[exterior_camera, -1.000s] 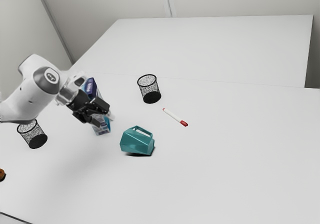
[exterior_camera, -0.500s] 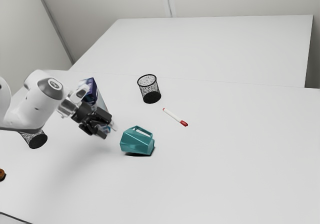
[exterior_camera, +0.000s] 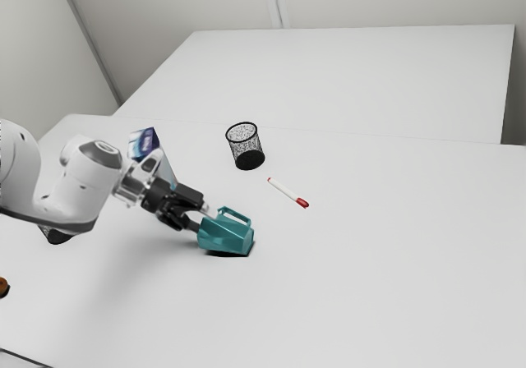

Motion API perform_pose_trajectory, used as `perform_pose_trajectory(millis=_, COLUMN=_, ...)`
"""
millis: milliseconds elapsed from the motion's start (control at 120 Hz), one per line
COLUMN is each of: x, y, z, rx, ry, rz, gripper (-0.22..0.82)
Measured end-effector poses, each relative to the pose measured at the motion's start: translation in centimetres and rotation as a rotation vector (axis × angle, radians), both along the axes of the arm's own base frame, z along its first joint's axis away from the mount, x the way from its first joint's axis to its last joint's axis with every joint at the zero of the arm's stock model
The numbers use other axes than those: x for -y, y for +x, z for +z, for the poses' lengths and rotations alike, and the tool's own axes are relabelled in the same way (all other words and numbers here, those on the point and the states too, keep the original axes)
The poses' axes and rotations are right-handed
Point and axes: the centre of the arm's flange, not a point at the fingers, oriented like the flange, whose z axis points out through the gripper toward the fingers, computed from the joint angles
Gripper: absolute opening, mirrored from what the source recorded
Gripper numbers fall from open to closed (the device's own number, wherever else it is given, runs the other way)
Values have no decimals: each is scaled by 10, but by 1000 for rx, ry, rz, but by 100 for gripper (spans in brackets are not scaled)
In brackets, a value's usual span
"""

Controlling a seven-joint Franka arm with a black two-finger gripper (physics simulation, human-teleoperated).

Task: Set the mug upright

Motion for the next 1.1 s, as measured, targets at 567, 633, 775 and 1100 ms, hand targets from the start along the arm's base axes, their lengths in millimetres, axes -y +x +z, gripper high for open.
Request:
perform_pose_trajectory(millis=567, x=23, y=3, z=-9, rx=153, ry=-143, rz=-41, gripper=23)
perform_pose_trajectory(millis=633, x=24, y=3, z=-8, rx=168, ry=-145, rz=-50, gripper=12)
perform_pose_trajectory(millis=775, x=25, y=3, z=-6, rx=195, ry=-144, rz=-67, gripper=-5)
perform_pose_trajectory(millis=1100, x=31, y=5, z=11, rx=264, ry=-124, rz=-106, gripper=-16)
